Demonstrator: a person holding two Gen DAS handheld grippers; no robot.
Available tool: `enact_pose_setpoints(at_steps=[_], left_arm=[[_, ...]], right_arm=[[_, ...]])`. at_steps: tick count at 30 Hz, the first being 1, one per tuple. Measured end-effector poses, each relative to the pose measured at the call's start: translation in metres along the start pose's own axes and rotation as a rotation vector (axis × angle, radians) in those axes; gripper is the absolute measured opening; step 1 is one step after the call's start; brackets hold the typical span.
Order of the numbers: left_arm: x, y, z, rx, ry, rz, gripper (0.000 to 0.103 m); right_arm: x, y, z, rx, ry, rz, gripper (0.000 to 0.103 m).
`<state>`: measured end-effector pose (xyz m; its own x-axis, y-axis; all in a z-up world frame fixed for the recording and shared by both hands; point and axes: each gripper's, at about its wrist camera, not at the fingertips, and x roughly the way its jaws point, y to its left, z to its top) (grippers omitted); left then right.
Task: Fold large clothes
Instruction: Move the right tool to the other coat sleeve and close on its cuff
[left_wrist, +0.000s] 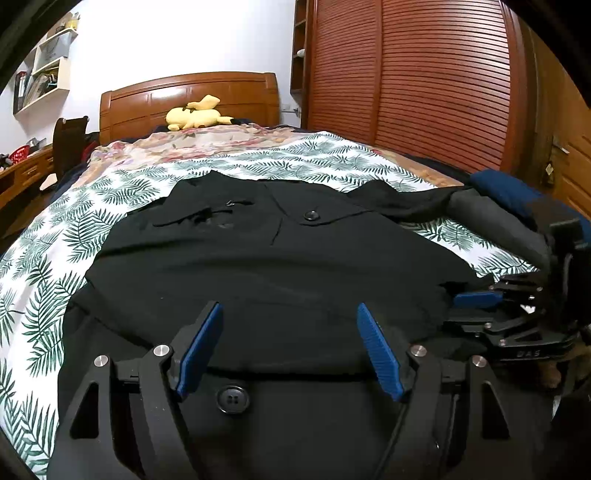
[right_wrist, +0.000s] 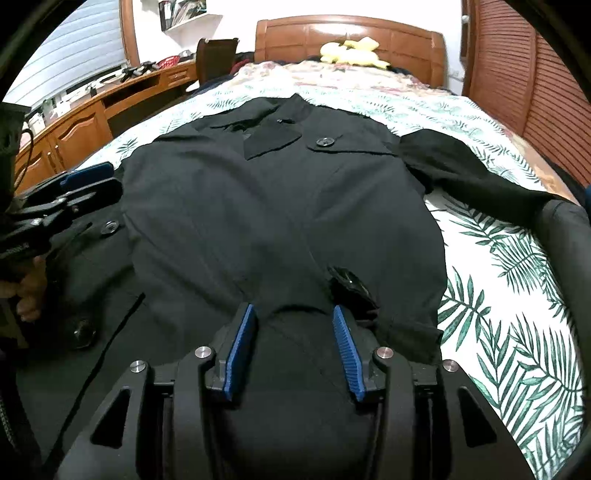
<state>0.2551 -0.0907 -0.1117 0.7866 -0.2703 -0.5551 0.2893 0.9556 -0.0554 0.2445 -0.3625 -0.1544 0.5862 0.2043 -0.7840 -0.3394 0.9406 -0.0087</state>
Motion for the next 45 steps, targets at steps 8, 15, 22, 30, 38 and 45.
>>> enact_pose_setpoints(at_steps=[8,15,22,30,38,45], left_arm=[[0.002,0.000,-0.001,0.004,0.006,0.004,0.076],[0.002,-0.001,0.000,0.009,0.011,0.000,0.076],[0.005,-0.002,0.000,0.014,0.021,-0.010,0.076],[0.006,-0.007,-0.001,0.042,0.031,-0.022,0.076],[0.006,-0.013,-0.001,0.068,0.034,-0.027,0.076],[0.004,-0.012,-0.002,0.058,0.034,-0.030,0.076]], right_arm=[[-0.043,-0.018,0.025,-0.002,-0.033,-0.014,0.057],[-0.040,-0.072,0.061,0.007,-0.036,-0.177,0.067],[0.021,-0.133,0.089,0.005,0.111,-0.380,0.067],[0.084,-0.160,0.119,-0.024,0.225,-0.526,0.067],[0.124,-0.178,0.135,-0.059,0.315,-0.593,0.027],[0.095,-0.142,0.154,-0.103,0.142,-0.594,0.002]])
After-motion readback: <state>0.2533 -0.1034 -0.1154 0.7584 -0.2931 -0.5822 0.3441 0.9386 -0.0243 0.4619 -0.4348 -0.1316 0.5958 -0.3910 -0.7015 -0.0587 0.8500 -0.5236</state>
